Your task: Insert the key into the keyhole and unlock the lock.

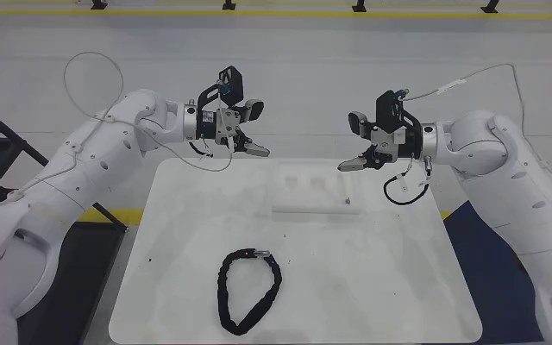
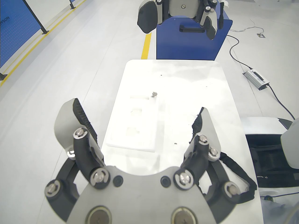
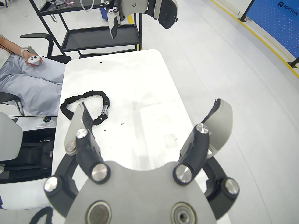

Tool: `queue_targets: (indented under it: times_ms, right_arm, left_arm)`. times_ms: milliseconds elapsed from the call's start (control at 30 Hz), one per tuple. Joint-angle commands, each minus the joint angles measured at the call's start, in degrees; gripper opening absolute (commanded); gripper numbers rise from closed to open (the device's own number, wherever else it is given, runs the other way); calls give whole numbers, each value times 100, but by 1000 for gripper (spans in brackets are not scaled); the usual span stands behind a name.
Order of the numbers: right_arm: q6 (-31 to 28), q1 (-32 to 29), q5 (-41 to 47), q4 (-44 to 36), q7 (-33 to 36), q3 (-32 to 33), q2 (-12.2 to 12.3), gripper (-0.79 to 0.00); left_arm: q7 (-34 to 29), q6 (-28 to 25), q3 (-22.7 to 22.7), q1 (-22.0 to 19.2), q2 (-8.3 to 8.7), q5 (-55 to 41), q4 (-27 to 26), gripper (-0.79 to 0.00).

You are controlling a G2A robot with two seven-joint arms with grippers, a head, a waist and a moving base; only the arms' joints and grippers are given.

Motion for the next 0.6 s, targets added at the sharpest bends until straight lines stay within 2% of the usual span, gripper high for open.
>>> queue_targets:
  times_ms: [0, 467, 567]
  right_arm:
    - [0, 0, 0, 0, 0, 0, 0, -1]
    - [0, 0, 0, 0, 0, 0, 0, 0]
    - [185, -126, -115, -26, -58, 7, 7, 0]
  left_arm:
    - [0, 0, 0, 0, 0, 0, 0, -1]
    - [0, 0, 0, 0, 0, 0, 0, -1]
    - [0, 0, 0, 0, 0, 0, 0, 0]
